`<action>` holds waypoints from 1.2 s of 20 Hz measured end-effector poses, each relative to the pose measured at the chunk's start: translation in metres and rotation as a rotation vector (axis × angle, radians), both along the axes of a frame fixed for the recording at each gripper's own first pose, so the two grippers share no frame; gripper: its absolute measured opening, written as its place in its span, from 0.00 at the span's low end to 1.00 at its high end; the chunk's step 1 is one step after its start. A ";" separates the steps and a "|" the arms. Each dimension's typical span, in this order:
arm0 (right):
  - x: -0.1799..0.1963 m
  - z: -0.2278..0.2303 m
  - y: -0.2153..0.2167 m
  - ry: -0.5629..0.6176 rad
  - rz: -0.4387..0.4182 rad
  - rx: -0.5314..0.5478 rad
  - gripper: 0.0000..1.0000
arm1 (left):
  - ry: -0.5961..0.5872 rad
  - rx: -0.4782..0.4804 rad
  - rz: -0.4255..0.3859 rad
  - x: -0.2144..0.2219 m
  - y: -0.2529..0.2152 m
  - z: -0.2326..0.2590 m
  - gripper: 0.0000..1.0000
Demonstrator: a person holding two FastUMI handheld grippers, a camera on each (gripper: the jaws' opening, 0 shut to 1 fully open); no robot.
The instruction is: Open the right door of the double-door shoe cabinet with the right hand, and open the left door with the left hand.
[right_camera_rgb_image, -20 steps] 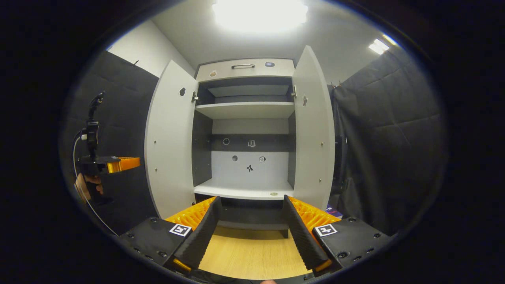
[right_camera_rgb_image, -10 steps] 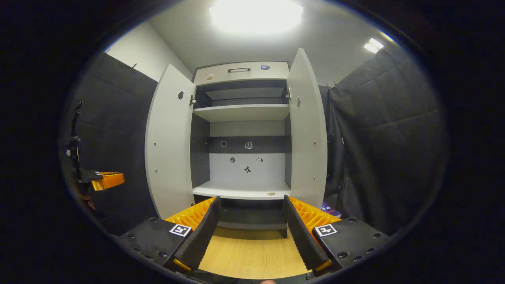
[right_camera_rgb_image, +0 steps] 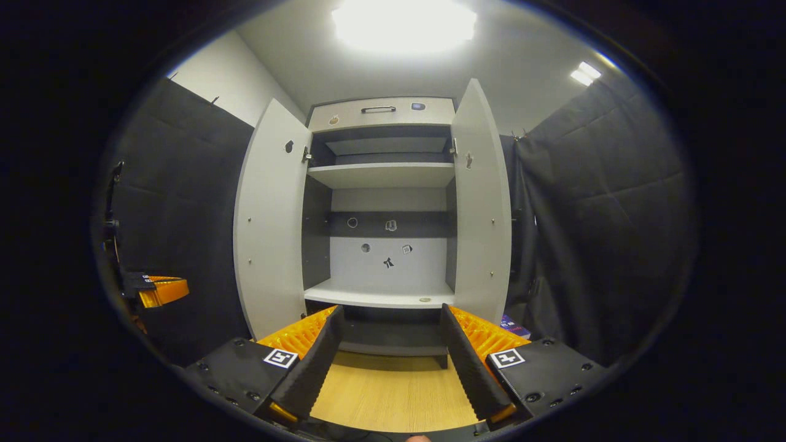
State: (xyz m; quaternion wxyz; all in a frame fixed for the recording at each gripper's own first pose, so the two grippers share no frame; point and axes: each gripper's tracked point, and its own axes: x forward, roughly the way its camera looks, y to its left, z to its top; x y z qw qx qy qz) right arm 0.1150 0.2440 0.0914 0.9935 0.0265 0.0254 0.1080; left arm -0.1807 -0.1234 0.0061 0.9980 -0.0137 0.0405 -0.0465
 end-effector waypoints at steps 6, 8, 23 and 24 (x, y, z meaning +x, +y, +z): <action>-0.002 0.003 -0.003 -0.007 -0.013 -0.005 0.98 | -0.003 0.007 -0.003 -0.008 -0.006 -0.001 0.29; -0.005 0.004 -0.004 -0.009 -0.016 0.002 0.98 | -0.002 0.000 -0.001 -0.011 -0.009 -0.003 0.35; -0.013 0.011 -0.017 -0.042 -0.061 0.009 0.98 | -0.086 0.008 0.104 -0.021 0.002 0.010 0.92; -0.013 0.011 -0.017 -0.042 -0.062 0.010 0.98 | -0.090 0.006 0.100 -0.023 0.001 0.011 0.92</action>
